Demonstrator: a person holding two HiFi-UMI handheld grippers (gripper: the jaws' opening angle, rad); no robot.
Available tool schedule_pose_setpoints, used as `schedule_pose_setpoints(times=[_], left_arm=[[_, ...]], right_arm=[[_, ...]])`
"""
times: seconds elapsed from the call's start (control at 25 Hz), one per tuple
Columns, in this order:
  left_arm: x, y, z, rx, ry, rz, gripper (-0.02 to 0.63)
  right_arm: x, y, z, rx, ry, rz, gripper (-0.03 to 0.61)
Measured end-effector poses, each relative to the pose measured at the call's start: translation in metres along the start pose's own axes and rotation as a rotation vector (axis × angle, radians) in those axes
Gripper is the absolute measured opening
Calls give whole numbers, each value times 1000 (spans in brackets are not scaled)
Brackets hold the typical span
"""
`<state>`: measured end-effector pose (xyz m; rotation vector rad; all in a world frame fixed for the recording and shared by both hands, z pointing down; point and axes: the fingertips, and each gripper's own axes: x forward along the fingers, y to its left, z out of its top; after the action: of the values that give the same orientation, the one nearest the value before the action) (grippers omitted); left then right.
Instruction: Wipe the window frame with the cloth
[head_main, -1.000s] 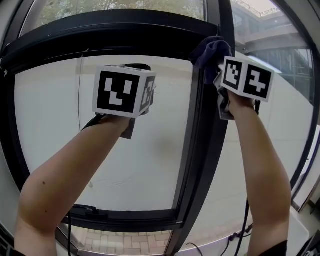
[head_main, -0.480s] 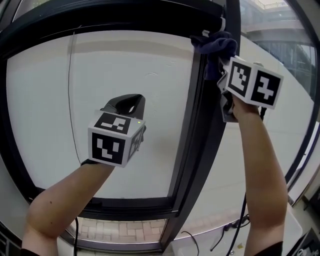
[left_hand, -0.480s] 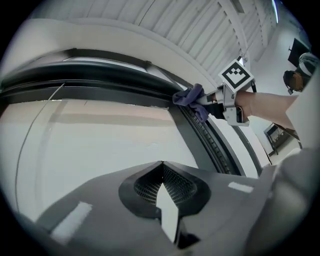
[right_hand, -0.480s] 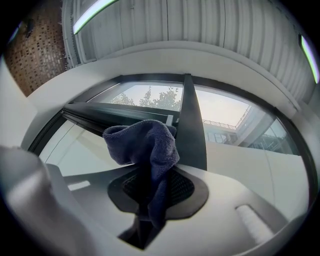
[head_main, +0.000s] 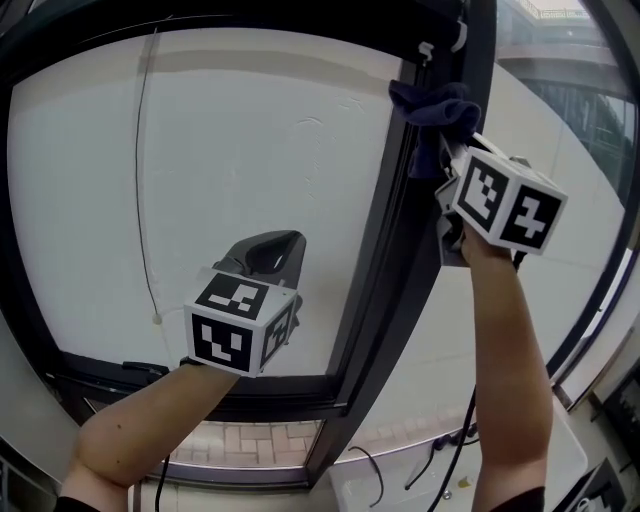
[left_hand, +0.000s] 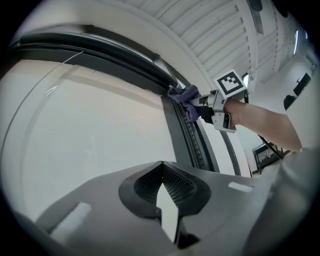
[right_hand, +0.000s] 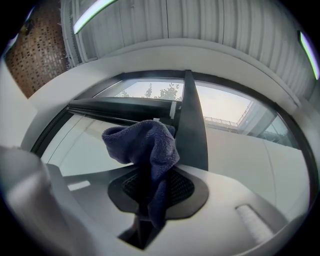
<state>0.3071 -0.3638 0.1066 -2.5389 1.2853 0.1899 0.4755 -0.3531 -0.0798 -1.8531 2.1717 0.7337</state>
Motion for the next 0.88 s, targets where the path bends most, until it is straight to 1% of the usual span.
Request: schedule_pose_setpoints(times=[0.2,0.32,0.48,0.64,0.88], left_arm=[[-4,-10,-19,-12,15,-20,-6],[-8,-17,-21,-14,-2,-29,-6],[-12,-25,-19,-73,-43,-49,-6],[-13,-38,-23,-87,-43,-77,-6],[-16,-46,-30,-139,-49,-72,-6]], right_arm=[[-10,7,-21,-2,15,9,73],[-17,10,-35,-5,20,11,72],[-25,14,-51,-10,25,6,73],[-35,21,-72,9,35,23,72],[-52,31,-107,25,73,40,74]])
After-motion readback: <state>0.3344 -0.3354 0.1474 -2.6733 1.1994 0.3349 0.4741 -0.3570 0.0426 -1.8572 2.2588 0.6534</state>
